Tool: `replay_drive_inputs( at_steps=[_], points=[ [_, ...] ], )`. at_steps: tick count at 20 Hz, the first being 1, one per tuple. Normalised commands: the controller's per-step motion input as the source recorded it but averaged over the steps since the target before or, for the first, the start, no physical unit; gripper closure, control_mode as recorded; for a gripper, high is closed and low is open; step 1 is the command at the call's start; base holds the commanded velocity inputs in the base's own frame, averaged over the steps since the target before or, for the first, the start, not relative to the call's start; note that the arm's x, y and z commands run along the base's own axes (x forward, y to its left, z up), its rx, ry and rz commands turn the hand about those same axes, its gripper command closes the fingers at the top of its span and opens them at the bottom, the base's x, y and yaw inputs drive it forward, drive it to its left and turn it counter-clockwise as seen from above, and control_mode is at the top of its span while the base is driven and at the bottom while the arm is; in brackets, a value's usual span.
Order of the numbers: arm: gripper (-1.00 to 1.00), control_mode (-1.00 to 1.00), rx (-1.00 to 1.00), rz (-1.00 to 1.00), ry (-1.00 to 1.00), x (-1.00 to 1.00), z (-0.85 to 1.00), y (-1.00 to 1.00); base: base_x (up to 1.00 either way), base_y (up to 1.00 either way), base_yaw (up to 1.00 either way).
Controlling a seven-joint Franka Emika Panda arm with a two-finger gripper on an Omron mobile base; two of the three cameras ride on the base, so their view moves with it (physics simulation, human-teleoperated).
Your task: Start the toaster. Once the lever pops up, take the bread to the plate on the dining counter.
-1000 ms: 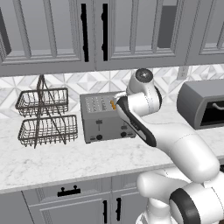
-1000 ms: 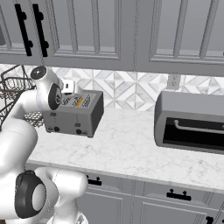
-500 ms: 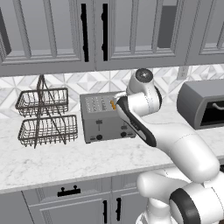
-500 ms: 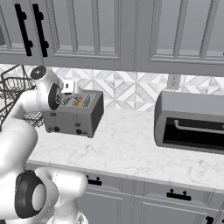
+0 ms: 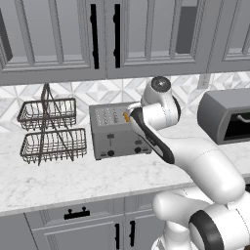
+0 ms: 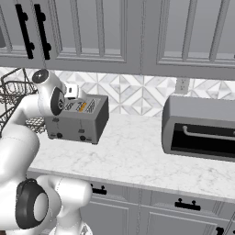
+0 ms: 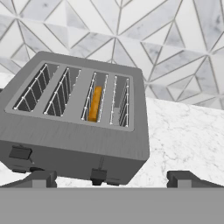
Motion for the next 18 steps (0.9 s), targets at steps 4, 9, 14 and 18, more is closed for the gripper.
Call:
replay_drive_inputs(
  at_steps=[4, 9, 14, 18],
  points=[
    [-1.0, -1.0, 0.0, 0.0, 0.0, 0.0, 0.0, 0.0, 0.0, 0.0, 0.0],
    [-1.0, -1.0, 0.0, 0.0, 0.0, 0.0, 0.0, 0.0, 0.0, 0.0, 0.0],
    [-1.0, -1.0, 0.0, 0.0, 0.0, 0.0, 0.0, 0.0, 0.0, 0.0, 0.0],
    [-1.0, -1.0, 0.0, 0.0, 0.0, 0.0, 0.0, 0.0, 0.0, 0.0, 0.0]
  ],
)
